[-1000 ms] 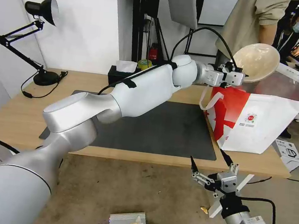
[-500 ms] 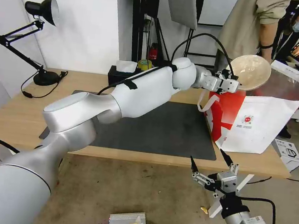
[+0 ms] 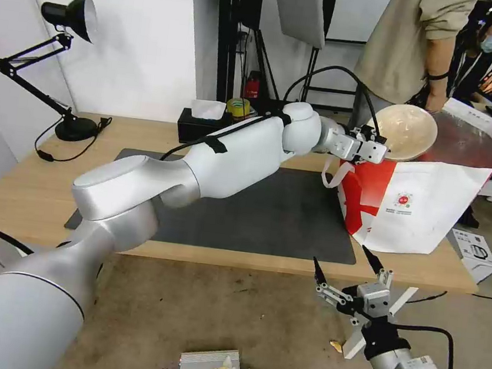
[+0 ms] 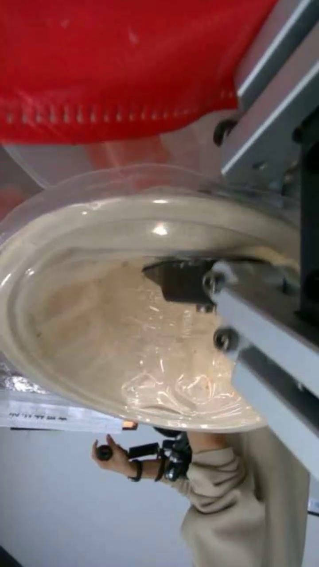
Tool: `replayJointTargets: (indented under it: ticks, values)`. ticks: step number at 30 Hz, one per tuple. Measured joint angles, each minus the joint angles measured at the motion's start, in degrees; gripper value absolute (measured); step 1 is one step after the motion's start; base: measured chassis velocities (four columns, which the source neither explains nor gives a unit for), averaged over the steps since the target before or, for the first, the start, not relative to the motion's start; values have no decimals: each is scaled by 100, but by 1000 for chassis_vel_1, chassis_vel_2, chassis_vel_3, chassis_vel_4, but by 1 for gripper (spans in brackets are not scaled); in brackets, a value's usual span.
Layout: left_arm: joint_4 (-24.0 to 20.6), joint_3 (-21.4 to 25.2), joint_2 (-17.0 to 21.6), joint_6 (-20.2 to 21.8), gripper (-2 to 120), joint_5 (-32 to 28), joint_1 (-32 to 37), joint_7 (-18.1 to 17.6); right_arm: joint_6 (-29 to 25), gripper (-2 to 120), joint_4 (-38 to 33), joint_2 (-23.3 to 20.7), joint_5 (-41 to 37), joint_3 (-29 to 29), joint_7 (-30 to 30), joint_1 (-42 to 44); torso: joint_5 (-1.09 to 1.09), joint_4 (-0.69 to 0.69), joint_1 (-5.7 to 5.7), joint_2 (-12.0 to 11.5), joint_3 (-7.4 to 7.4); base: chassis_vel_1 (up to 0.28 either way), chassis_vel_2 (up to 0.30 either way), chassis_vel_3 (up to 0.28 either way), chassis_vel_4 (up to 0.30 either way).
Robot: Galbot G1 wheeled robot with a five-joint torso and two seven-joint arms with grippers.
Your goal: Pick up the trash from the table and place it into the takeout bag.
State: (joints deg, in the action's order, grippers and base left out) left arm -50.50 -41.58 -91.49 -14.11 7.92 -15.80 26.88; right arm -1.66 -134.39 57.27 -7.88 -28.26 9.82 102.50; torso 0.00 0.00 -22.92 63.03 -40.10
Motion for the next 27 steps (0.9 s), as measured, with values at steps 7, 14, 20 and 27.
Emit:
replayJointTargets:
  ticks: [7, 14, 20, 27]
  values:
    - [-48, 11, 0, 1, 30, -2, -35, -35, 0, 100, 0, 0, 0, 0, 0, 0, 0, 0, 0, 0, 0, 0, 0, 0, 0]
    - [-96, 12, 0, 1, 56, 24, -88, -114, 0, 100, 0, 0, 0, 0, 0, 0, 0, 0, 0, 0, 0, 0, 0, 0, 0]
    - [-124, -7, 0, 0, 77, 49, -119, -176, 0, 100, 0, 0, 0, 0, 0, 0, 0, 0, 0, 0, 0, 0, 0, 0, 0]
    - [-146, -48, 0, 7, 99, 45, -125, -216, 0, 100, 0, 0, 0, 0, 0, 0, 0, 0, 0, 0, 0, 0, 0, 0, 0]
